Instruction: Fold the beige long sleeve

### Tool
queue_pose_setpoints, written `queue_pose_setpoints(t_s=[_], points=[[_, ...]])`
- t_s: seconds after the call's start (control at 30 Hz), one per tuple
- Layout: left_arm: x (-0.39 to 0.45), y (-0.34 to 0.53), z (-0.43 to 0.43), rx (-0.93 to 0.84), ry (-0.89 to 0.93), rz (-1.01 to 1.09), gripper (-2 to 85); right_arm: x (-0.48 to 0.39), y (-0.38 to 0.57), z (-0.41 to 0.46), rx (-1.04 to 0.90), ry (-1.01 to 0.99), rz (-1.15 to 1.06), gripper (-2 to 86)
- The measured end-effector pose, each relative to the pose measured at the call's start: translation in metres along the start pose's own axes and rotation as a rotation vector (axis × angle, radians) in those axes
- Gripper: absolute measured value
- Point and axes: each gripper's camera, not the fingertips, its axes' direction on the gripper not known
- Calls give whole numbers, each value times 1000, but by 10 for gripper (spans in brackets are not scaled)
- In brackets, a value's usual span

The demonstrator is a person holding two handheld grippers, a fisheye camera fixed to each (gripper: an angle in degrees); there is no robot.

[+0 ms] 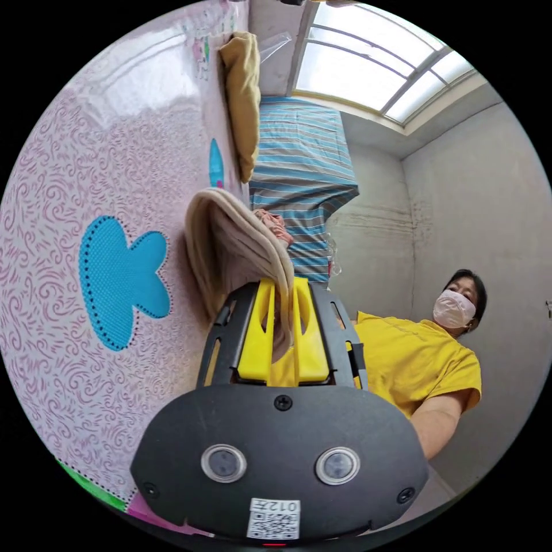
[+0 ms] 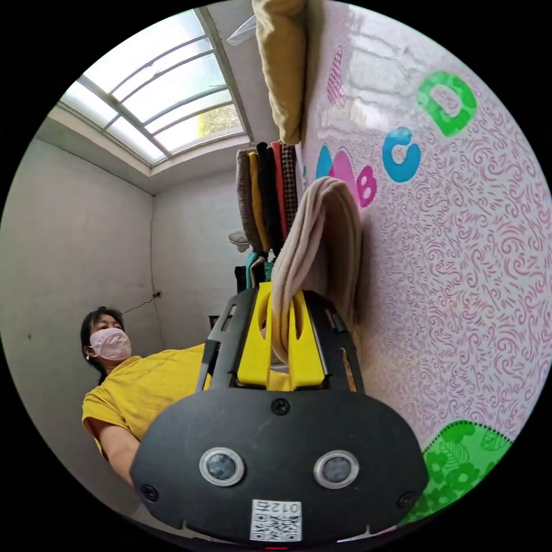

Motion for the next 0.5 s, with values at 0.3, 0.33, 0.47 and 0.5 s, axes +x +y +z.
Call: queue_pose_setpoints(t_s=[0.3, 0.33, 0.47, 0.5], points=[[119, 35, 4, 72, 84, 142, 36, -14, -29, 34, -26, -117, -146, 0], [136, 42, 6, 83, 84, 149, 37, -14, -32, 39, -33, -122, -158, 0], [201, 64, 16, 147, 68, 160, 38, -15, -48, 65, -54, -148, -198, -1], [212, 67, 17, 155, 64, 167, 39, -16, -51, 70, -57, -155, -206, -1]])
